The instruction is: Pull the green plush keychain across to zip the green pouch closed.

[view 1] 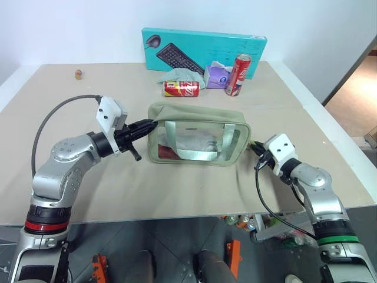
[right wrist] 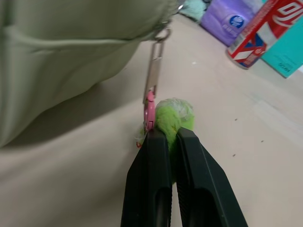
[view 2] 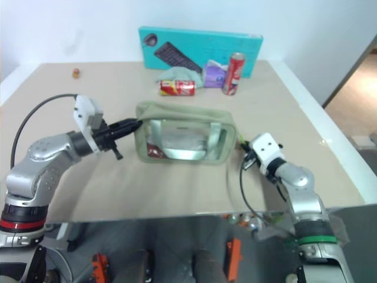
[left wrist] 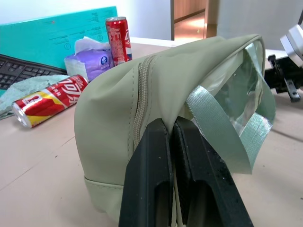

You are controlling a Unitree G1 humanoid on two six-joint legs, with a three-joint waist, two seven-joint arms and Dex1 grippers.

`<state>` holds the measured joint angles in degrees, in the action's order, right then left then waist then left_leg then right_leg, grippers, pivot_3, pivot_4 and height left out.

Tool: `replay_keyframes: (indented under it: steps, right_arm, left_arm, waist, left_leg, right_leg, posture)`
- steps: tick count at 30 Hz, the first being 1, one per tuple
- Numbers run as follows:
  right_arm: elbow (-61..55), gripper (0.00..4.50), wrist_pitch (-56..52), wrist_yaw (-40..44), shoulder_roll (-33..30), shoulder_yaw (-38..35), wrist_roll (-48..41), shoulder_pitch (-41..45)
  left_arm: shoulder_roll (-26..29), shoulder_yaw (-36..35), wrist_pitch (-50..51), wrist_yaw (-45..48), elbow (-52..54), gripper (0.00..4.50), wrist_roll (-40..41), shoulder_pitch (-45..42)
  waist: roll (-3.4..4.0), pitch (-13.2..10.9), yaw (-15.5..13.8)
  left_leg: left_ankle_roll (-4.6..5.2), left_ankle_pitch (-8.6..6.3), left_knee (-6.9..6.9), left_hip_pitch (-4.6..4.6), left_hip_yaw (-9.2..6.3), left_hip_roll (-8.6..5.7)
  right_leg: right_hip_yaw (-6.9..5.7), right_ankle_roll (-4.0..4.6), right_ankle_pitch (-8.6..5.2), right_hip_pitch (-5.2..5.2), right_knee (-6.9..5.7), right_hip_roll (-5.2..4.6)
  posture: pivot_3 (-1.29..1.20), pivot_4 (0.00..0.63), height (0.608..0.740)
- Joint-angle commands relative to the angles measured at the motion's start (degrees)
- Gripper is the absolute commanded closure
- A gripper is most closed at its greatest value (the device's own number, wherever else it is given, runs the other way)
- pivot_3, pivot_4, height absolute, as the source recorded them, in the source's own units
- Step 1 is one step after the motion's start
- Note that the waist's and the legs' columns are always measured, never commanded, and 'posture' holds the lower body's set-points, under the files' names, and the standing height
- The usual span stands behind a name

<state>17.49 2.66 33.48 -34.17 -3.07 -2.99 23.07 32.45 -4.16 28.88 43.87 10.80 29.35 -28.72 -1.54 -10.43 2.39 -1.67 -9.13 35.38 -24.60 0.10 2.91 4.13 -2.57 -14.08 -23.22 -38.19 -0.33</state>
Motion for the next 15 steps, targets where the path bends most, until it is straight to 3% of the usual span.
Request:
replay_keyframes:
  steps: [1, 2, 3, 4, 5, 7, 15]
  right_arm:
    - [-1.74, 4.42, -2.79, 1.37, 0.39, -4.06, -5.5, 1.08]
    - [-2.36, 4.42, -3.64, 1.77, 0.46, -4.65, -6.72, 1.05]
    - [-3.15, 4.47, -4.43, 1.91, 0.27, -5.36, -7.63, 1.04]
    - [-5.31, 3.81, -5.59, 3.16, -0.57, -6.59, -9.73, 1.08]
    - [-7.02, 3.78, -6.47, 4.01, -1.17, -7.44, -11.19, 1.06]
    - [-11.71, 3.16, -10.05, 7.52, -3.04, -9.81, -16.18, 0.82]
    - [-22.83, 0.36, -21.56, 9.78, -8.11, -16.33, -25.38, -1.64]
  left_arm:
    - [0.1, -1.59, 2.9, -0.38, 1.79, 4.5, 2.63, -0.33]
    - [0.17, -1.92, 3.53, -0.36, 1.84, 4.5, 3.18, -0.35]
    - [0.39, -2.1, 3.86, -0.23, 1.84, 4.14, 3.39, -0.36]
    - [1.07, -2.51, 4.56, 0.51, 1.88, 3.73, 4.18, -0.55]
    - [1.59, -2.88, 5.09, 1.07, 1.94, 3.53, 4.81, -0.65]
    - [2.45, -3.76, 6.41, 1.72, 2.15, 2.89, 6.28, -1.25]
    - [4.45, -10.05, 10.64, 1.6, 1.68, 0.11, 13.55, -3.09]
  waist:
    - [0.0, 0.0, -0.05]
    - [0.0, 0.0, -0.11]
    - [0.0, 0.0, -0.11]
    - [0.0, 0.0, -0.11]
    - [0.02, -0.01, -0.08]
    - [0.02, -0.02, -0.03]
    - [0.01, -0.01, 0.03]
  left_leg:
    - [0.0, 0.0, 0.0, -0.02, -0.02, 0.0]
    - [0.0, 0.0, 0.0, -0.05, -0.04, 0.0]
    - [0.0, -0.01, 0.0, -0.07, -0.04, -0.01]
    - [-0.01, -0.02, 0.0, -0.08, -0.04, -0.01]
    - [-0.01, -0.03, 0.0, -0.08, -0.02, -0.01]
    - [-0.01, -0.03, -0.02, -0.12, -0.02, -0.02]
    - [0.01, -0.04, -0.05, -0.08, -0.05, 0.02]
  right_leg:
    - [-0.01, -0.01, -0.01, 0.0, 0.0, 0.0]
    - [-0.03, -0.02, -0.03, -0.01, 0.0, 0.0]
    - [-0.03, -0.04, -0.05, -0.01, 0.01, -0.02]
    - [-0.03, -0.05, -0.06, -0.01, 0.02, -0.03]
    - [-0.02, -0.05, -0.06, -0.02, 0.02, -0.03]
    - [-0.01, -0.05, -0.06, -0.09, 0.02, -0.03]
    - [-0.06, 0.03, -0.1, -0.07, 0.01, 0.01]
  posture:
    - [0.0, 0.15, 0.74]
    - [0.0, 0.15, 0.74]
    - [0.0, 0.15, 0.74]
    - [0.0, 0.15, 0.74]
    - [0.0, 0.15, 0.74]
    - [0.0, 0.15, 0.74]
    - [0.0, 0.15, 0.74]
